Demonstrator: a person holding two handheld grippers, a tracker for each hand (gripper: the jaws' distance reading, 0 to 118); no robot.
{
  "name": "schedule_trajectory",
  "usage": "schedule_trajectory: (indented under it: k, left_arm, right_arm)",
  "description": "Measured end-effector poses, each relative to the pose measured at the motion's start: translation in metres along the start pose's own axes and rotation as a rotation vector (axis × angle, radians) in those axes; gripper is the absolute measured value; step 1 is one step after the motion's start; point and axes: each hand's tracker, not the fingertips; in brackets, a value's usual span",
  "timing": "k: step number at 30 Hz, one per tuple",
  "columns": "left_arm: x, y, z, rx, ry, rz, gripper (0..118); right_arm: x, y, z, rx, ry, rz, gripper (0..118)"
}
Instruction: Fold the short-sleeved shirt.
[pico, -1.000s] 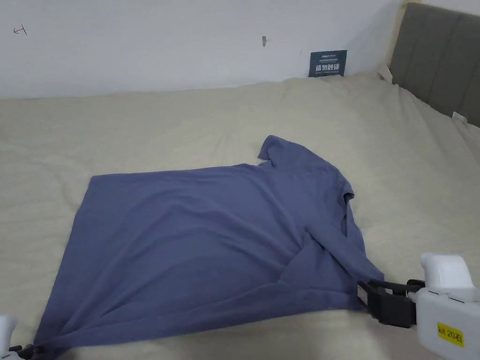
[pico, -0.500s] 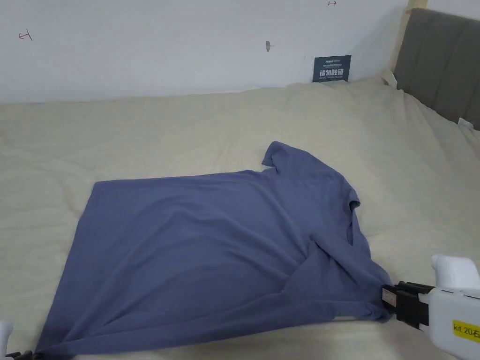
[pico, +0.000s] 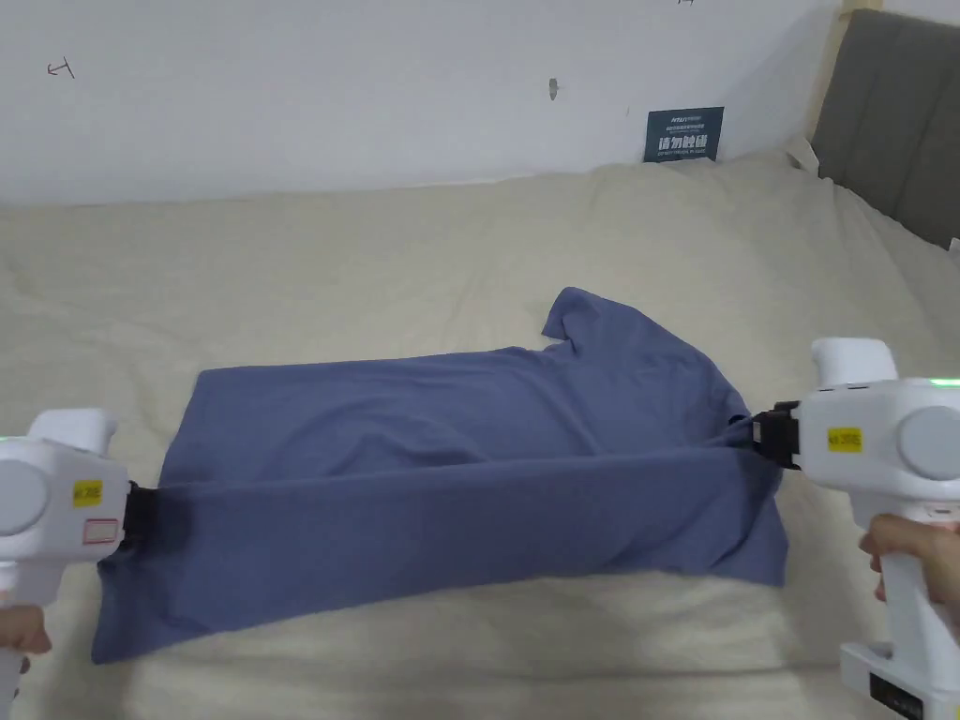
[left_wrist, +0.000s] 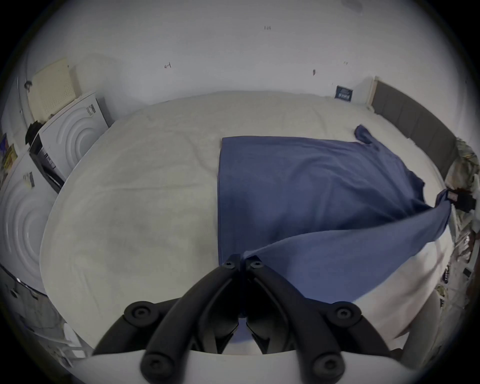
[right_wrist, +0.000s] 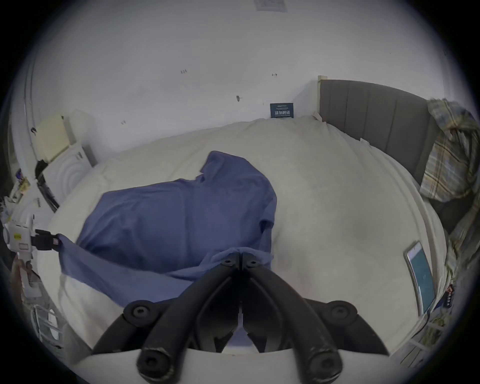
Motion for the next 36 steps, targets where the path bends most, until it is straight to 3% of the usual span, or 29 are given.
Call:
schedule_trajectory:
  k: [7,9,10,11,12,14,18,19,20,21,22,23,24,25,28,32,34,36]
  left_arm:
    - [0.017,0.005,-0.051,-0.097,0.029,-0.093,7]
    - [0.008,-0.001,-0.055,-0.083,0.011,-0.019,50]
    - [0.003,-0.004,-0.054,-0.079,-0.009,0.035,80]
    - [-0.002,-0.007,-0.053,-0.088,-0.026,0.064,110]
    - [-0.008,-0.009,-0.048,-0.098,-0.055,0.076,117]
    - [-0.015,-0.015,-0.031,-0.051,-0.102,0.092,117]
    - [-0.016,-0.036,0.013,0.002,-0.062,0.095,114]
    - [-0.014,-0.043,0.024,0.017,-0.068,0.101,105]
    - [-0.013,-0.049,0.034,0.033,-0.071,0.103,78]
    - [-0.010,-0.058,0.046,0.054,-0.079,0.103,62]
    - [-0.007,-0.068,0.055,0.060,-0.078,0.108,54]
    - [-0.005,-0.079,0.062,0.085,-0.074,0.114,54]
    - [-0.004,-0.090,0.066,0.133,-0.071,0.135,30]
    - [-0.002,-0.101,0.069,0.129,-0.072,0.130,16]
    - [0.004,-0.124,0.069,0.096,-0.087,0.125,1]
    - [-0.004,-0.134,0.047,0.051,-0.077,0.128,0]
    - [-0.008,-0.130,0.041,0.068,-0.124,0.134,2]
    - [-0.010,-0.123,0.037,0.100,-0.139,0.146,56]
  right_arm:
    - [-0.008,-0.010,-0.059,-0.120,-0.041,0.056,0]
    - [-0.004,-0.013,-0.063,-0.139,-0.057,0.051,7]
    - [-0.003,-0.016,-0.060,-0.133,-0.055,0.048,25]
    - [-0.003,-0.017,-0.059,-0.123,-0.066,0.079,63]
    - [-0.003,-0.019,-0.055,-0.110,-0.084,0.113,84]
    - [0.000,-0.023,-0.035,-0.048,-0.083,0.127,87]
    - [0.001,-0.033,0.012,0.046,-0.033,0.087,86]
    - [-0.003,-0.036,0.022,0.061,-0.002,0.076,82]
    - [-0.003,-0.040,0.030,0.065,0.019,0.056,66]
    - [-0.003,-0.045,0.038,0.061,0.048,0.063,50]
    - [-0.005,-0.050,0.042,0.043,0.040,0.075,40]
    - [-0.011,-0.053,0.045,0.035,0.036,0.082,40]
    - [-0.014,-0.061,0.049,0.037,0.019,0.095,10]
    - [-0.015,-0.068,0.054,0.042,0.015,0.090,0]
    - [-0.017,-0.088,0.062,0.028,0.057,0.076,0]
    - [-0.021,-0.103,0.058,0.014,0.031,0.112,0]
    - [-0.017,-0.104,0.052,-0.010,0.030,0.082,0]
    - [-0.013,-0.104,0.049,-0.011,0.054,0.024,0]
